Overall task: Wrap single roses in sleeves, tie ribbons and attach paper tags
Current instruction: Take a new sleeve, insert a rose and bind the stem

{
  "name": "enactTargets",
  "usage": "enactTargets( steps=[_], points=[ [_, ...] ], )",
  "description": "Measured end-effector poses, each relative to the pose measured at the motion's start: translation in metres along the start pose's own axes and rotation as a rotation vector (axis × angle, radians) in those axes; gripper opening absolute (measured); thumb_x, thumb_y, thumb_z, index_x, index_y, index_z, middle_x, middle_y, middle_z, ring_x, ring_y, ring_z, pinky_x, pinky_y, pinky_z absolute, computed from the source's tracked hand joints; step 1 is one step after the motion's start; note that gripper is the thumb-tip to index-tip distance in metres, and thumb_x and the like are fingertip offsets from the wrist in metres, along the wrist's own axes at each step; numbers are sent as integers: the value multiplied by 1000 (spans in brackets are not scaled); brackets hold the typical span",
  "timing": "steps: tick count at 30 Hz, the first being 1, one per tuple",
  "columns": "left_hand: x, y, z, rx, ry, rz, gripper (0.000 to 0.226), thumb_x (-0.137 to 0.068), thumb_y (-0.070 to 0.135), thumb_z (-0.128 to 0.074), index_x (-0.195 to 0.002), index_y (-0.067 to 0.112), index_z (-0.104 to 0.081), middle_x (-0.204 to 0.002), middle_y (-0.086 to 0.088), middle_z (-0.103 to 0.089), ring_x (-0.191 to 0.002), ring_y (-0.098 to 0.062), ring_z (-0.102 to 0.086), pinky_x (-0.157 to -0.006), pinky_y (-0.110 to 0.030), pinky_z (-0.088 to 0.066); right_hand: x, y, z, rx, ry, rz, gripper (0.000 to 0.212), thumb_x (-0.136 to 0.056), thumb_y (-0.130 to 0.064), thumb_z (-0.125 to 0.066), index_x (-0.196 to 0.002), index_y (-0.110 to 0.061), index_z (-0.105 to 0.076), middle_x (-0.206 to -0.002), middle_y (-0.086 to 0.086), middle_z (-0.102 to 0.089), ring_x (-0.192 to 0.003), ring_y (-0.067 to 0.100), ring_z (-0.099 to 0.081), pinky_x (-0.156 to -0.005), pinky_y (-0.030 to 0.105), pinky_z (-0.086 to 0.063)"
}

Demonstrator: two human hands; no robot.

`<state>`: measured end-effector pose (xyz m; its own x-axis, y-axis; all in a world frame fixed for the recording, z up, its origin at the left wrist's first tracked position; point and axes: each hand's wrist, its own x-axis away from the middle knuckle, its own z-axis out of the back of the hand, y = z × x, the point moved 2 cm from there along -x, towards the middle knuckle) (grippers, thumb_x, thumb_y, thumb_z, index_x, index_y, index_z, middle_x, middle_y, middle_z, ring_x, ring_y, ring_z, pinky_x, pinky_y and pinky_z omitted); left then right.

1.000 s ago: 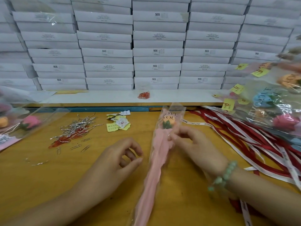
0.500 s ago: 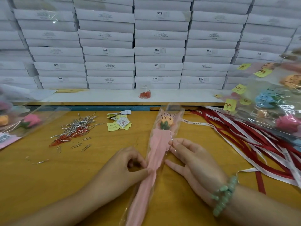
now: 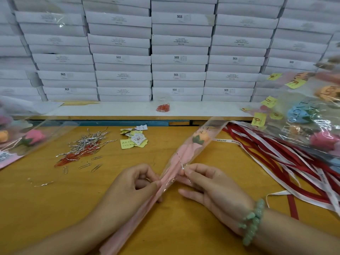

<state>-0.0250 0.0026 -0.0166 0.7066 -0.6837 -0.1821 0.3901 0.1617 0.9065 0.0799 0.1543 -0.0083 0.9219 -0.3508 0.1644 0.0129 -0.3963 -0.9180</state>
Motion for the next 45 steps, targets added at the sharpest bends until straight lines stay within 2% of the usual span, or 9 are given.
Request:
enactTargets(
  steps=[5, 12, 21, 25, 30, 34, 38, 41, 45],
  points=[
    [2, -1, -2, 42, -16, -48, 20, -89, 13, -66, -74, 22, -57, -72, -11, -71, -61, -25, -69, -65, -29, -49, 2, -3, -2, 106, -65, 13, 8, -88, -11, -62, -84, -8, -69, -83, 1, -68, -68, 2, -61, -49, 17, -48],
    [5, -4, -4, 134, -30, -91, 14, -79, 31, -68, -76, 21, -58, -82, -27, -63, -60, -27, -54, -60, -37, -42, 1, -4, -1, 30, -119, -7, 15, -85, -13, -63, -93, -1, -67, -96, 9, -73, -90, 17, -72, -57, 21, -56],
    [10, 1, -6, 160, -50, -171, 31, -79, 51, -63, -81, 20, -60, -76, -25, -58, -61, -42, -51, -57, -40, -39, 1, -3, -2, 9, -158, 37, 18, -80, -15, -63, -90, 0, -66, -90, 10, -72, -90, 17, -72, -59, 21, -57],
    [10, 3, -7, 178, -38, -182, 21, -86, 40, -66, -78, 22, -59, -80, -27, -59, -60, -38, -51, -62, -34, -37, 0, -3, -3, 17, -162, 44, 14, -85, -11, -61, -92, 1, -64, -89, 10, -72, -89, 17, -72, -61, 22, -57],
    [12, 5, -9, 187, -39, -203, 9, -84, 30, -65, -77, 27, -61, -82, -6, -66, -65, -22, -57, -60, -24, -41, -2, -2, -4, 20, -160, 55, 10, -87, -9, -60, -89, 0, -64, -86, 9, -71, -86, 15, -71, -61, 22, -56],
    [13, 6, -8, 210, -68, -171, 12, -82, 36, -67, -83, 25, -62, -78, -29, -55, -65, -25, -47, -60, -30, -33, -1, -2, -3, 32, -168, 55, 9, -87, -9, -59, -87, -1, -64, -85, 8, -71, -85, 14, -71, -62, 22, -57],
    [14, 6, -9, 290, -146, -118, 26, -75, 44, -70, -85, 22, -60, -71, -32, -52, -65, -24, -39, -59, -30, -30, 0, -3, -3, 81, -187, 72, 11, -90, -8, -58, -92, 1, -63, -86, 9, -70, -86, 12, -69, -68, 22, -56],
    [14, 8, -10, 321, -192, -76, 27, -72, 43, -72, -83, 21, -60, -77, -35, -60, -71, -26, -54, -68, -33, -40, 1, -4, -3, 134, -209, 83, 10, -91, -8, -56, -92, 0, -63, -85, 8, -69, -86, 10, -68, -71, 23, -57],
    [14, 8, -11, 276, -171, -58, 29, -64, 42, -76, -76, 23, -58, -74, -15, -72, -73, -20, -66, -70, -29, -49, 4, -4, -6, 202, -237, 88, 12, -93, -8, -54, -95, 2, -61, -89, 9, -69, -92, 14, -67, -86, 33, -57]
  ],
)
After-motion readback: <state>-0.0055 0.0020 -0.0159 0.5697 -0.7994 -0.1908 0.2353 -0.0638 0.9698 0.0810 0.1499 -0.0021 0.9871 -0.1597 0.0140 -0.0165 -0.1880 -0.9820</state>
